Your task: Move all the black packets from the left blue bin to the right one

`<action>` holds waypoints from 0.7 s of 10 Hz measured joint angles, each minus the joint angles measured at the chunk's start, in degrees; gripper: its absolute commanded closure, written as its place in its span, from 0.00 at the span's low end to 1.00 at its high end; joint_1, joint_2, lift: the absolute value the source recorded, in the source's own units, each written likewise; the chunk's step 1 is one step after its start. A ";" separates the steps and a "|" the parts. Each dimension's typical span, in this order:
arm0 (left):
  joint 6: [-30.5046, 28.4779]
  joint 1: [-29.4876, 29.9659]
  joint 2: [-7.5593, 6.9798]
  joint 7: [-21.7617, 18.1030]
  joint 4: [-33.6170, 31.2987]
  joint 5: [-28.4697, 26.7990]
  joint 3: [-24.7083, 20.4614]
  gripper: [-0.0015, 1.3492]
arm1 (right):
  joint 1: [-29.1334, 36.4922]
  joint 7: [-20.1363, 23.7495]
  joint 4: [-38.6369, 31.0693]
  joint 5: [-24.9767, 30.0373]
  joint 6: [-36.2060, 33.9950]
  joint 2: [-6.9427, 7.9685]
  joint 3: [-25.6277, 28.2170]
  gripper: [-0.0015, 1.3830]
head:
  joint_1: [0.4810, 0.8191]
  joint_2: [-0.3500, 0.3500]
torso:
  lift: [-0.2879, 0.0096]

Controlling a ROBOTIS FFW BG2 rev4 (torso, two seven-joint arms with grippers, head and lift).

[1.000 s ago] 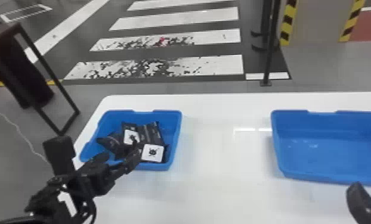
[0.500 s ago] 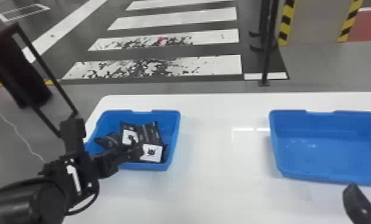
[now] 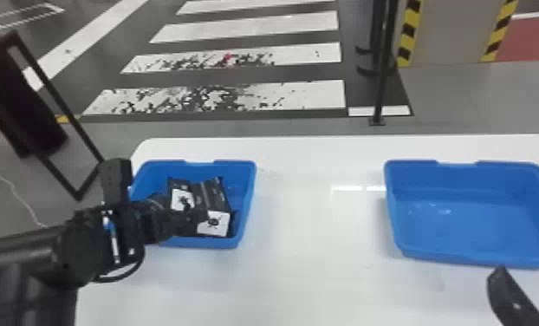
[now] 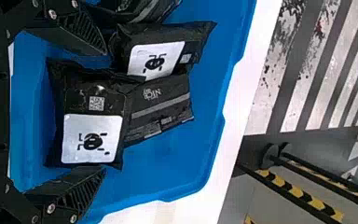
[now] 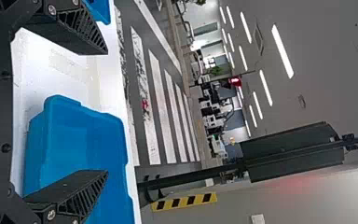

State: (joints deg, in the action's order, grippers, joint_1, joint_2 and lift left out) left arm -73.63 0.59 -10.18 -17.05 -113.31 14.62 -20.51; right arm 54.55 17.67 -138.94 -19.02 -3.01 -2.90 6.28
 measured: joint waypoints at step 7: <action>-4.18 -5.59 -0.79 -0.90 10.40 -1.02 2.37 0.93 | -0.59 0.00 0.76 -0.91 -0.22 0.00 -0.15 0.08 | 0.63 0.76 | 0.50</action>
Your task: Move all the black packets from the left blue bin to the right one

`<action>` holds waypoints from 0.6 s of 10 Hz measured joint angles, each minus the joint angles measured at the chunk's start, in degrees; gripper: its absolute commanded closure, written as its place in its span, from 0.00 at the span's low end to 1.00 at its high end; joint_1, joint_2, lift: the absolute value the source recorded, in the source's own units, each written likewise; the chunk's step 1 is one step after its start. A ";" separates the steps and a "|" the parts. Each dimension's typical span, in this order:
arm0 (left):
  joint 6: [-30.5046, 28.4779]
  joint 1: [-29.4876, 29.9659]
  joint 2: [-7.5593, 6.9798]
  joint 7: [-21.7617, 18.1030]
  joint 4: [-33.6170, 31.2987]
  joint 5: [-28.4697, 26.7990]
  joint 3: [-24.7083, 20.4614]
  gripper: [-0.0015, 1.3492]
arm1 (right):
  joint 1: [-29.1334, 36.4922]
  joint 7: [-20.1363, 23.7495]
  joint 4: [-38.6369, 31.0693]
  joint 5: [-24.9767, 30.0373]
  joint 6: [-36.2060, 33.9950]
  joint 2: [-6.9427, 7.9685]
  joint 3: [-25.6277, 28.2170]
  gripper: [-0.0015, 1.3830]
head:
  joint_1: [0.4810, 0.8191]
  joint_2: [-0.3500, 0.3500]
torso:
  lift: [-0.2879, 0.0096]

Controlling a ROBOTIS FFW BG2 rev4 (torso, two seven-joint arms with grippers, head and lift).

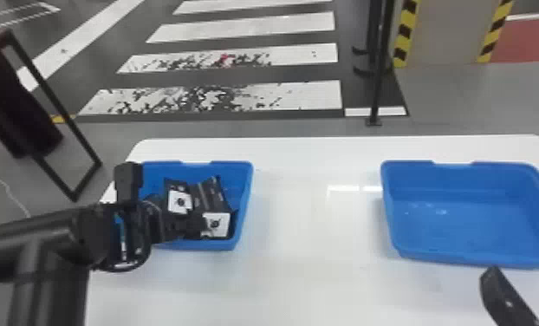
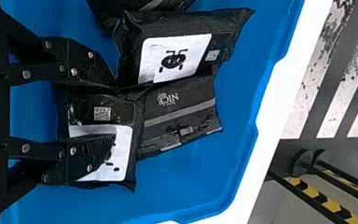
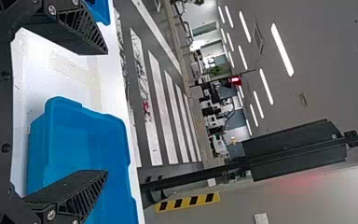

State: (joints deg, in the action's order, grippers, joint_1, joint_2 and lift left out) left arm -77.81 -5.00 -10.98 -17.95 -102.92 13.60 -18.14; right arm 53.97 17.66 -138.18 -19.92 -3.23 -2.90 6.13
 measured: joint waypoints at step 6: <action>5.45 1.25 -0.19 -2.70 -3.63 -3.06 -0.85 0.90 | 0.02 0.09 0.44 -0.86 -0.14 -0.09 0.03 0.08 | 0.63 0.79 | 0.50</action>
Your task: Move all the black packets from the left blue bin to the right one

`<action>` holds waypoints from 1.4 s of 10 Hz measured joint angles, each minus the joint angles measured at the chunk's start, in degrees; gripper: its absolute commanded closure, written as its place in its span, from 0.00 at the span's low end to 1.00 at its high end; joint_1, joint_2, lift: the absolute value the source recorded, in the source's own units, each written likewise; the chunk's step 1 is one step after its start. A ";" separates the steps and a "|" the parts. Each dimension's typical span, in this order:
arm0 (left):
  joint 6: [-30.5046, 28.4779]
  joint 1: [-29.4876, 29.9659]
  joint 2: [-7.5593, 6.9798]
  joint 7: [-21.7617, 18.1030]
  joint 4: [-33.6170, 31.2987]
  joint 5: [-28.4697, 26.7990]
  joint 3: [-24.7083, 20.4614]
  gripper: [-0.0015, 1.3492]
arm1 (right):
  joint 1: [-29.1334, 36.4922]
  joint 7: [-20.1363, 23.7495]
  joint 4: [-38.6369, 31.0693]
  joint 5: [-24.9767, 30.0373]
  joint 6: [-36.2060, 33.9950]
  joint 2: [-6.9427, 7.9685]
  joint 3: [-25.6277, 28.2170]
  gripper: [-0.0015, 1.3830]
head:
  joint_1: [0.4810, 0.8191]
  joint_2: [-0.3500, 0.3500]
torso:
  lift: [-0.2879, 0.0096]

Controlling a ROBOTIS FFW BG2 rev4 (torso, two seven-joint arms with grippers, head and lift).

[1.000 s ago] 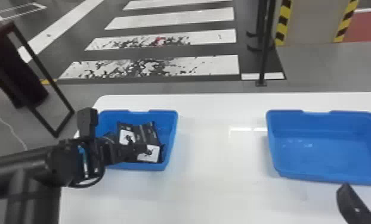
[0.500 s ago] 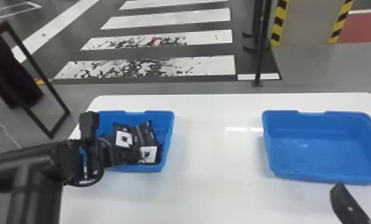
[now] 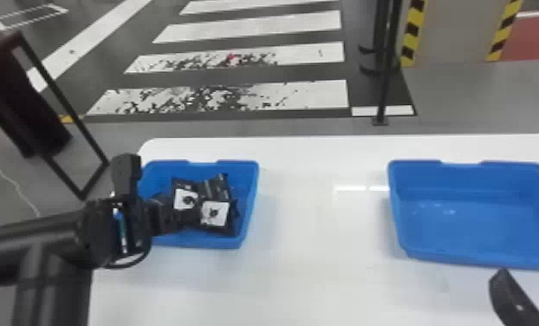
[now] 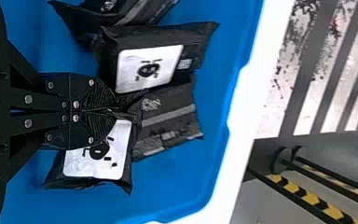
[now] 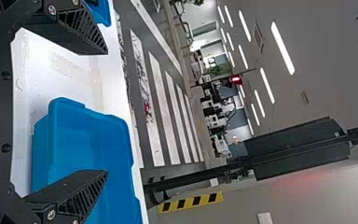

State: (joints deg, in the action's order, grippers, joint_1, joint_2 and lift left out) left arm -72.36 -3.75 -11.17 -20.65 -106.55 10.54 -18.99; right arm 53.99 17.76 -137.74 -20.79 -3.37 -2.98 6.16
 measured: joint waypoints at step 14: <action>9.34 16.20 2.41 -5.28 -24.83 28.67 6.83 0.90 | -13.43 13.96 1.02 -4.50 -20.03 -0.40 -1.26 0.08 | 0.63 0.51 | 0.50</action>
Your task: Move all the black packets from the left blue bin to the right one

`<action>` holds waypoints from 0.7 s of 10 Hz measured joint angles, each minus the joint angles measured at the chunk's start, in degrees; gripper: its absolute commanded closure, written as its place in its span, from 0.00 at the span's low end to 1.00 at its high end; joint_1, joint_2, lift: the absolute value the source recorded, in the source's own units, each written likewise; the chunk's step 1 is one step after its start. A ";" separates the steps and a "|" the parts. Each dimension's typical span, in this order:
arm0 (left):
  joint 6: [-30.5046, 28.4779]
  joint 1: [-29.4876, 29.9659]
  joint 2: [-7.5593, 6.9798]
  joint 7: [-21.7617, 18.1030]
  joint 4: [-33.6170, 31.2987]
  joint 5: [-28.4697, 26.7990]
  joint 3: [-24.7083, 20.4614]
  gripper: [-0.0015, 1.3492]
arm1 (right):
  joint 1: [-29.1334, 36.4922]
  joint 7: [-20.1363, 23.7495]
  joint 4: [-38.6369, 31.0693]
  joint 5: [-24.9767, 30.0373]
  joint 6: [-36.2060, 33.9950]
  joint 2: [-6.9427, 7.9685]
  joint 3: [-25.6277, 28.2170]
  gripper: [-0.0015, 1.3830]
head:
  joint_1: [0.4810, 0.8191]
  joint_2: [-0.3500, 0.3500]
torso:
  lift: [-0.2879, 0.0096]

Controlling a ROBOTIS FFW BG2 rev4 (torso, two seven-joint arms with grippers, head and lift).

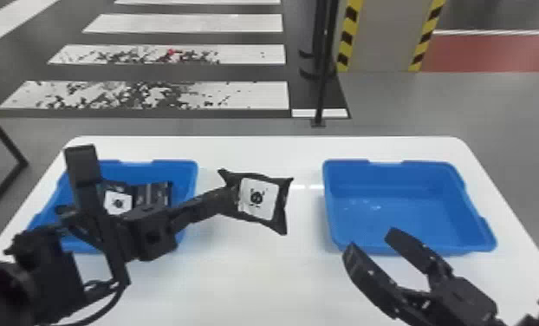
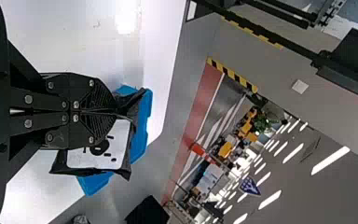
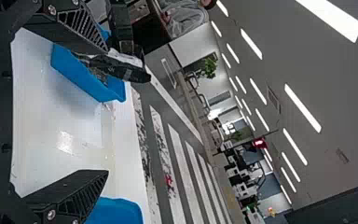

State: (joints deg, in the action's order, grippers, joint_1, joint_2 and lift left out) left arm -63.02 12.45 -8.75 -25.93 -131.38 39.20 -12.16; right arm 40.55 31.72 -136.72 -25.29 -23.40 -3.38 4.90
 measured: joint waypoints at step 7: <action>-0.46 -0.69 -0.22 -0.09 -0.18 3.28 6.23 0.90 | -6.76 0.21 4.87 -3.30 -4.25 -1.60 -4.02 0.08 | 0.63 0.47 | 0.50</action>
State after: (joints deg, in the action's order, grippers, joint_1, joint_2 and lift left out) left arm -63.48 11.76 -8.97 -26.01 -131.55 42.49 -5.92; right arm 33.80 31.92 -131.86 -28.59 -27.65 -4.99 0.88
